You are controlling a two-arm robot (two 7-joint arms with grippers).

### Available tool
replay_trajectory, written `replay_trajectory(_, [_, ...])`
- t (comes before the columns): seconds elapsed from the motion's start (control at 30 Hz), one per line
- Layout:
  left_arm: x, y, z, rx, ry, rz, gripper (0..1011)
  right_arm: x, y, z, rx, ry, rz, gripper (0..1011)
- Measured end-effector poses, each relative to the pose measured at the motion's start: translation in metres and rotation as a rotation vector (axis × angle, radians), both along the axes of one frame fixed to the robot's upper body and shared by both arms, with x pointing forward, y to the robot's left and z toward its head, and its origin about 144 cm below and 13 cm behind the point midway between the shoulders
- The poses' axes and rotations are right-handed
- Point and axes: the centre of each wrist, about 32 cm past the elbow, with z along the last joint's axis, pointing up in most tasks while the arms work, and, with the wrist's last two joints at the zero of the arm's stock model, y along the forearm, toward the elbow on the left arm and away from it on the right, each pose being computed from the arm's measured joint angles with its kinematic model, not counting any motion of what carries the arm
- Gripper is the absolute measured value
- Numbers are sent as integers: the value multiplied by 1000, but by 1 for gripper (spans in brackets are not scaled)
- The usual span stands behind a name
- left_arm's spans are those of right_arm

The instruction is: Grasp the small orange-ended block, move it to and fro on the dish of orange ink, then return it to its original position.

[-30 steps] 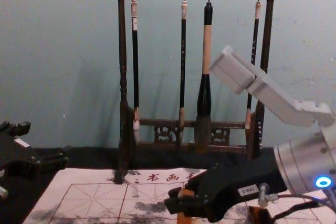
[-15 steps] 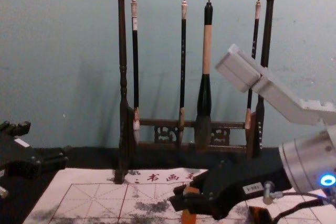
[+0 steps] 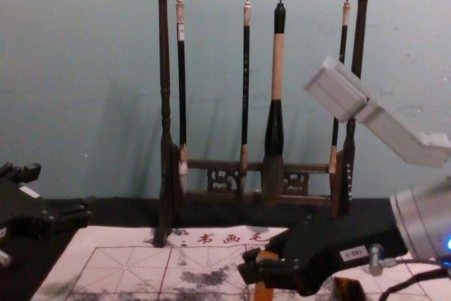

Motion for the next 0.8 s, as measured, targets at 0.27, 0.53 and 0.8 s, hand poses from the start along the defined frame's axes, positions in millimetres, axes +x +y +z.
replay_trajectory(0.27, [0, 0, 0, 0, 0, 0, 1001, -4, -4, 0, 2, 3, 5, 129])
replay_trajectory(0.53, [0, 0, 0, 0, 0, 0, 1001, -7, -7, -3, -1, 12, 8, 129])
replay_trajectory(0.8, [0, 0, 0, 0, 0, 0, 1001, -11, -7, -4, -1, 19, 19, 129])
